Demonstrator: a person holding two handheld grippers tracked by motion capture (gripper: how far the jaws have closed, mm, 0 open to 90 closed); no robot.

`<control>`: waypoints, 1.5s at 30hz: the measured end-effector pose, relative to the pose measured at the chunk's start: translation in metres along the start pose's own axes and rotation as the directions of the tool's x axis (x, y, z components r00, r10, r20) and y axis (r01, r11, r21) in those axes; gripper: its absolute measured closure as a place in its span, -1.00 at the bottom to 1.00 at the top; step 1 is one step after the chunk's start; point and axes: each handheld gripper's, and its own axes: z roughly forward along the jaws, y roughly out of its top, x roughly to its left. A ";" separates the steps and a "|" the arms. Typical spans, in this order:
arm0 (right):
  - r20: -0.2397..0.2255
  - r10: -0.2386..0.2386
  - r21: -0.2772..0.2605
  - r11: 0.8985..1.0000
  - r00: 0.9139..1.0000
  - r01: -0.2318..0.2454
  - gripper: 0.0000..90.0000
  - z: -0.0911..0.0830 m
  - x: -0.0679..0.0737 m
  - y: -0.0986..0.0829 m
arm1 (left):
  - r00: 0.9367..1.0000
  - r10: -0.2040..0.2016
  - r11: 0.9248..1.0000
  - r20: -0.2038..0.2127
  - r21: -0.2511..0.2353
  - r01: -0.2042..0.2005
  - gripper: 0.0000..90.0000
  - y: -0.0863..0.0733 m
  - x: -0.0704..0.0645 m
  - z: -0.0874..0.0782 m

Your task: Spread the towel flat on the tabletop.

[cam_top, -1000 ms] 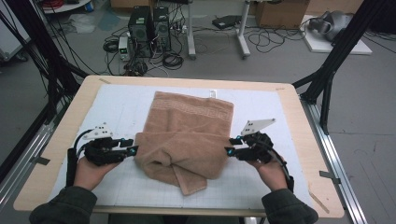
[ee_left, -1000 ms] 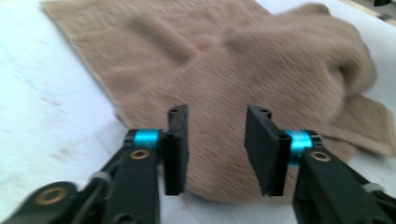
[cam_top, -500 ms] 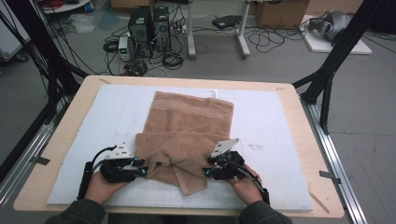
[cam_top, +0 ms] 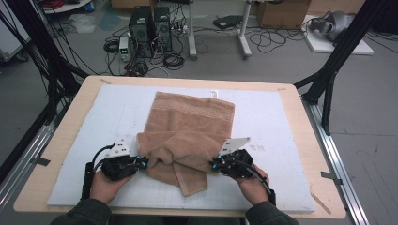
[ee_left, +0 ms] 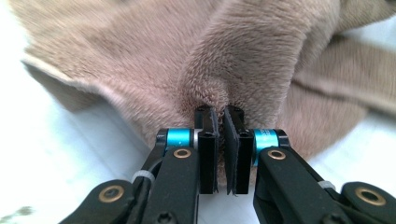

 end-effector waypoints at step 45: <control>0.045 0.079 -0.028 0.997 0.996 -0.077 0.10 0.011 -0.034 0.015 | 0.993 -0.083 0.996 -0.078 0.006 0.084 0.19 0.021 0.003 0.025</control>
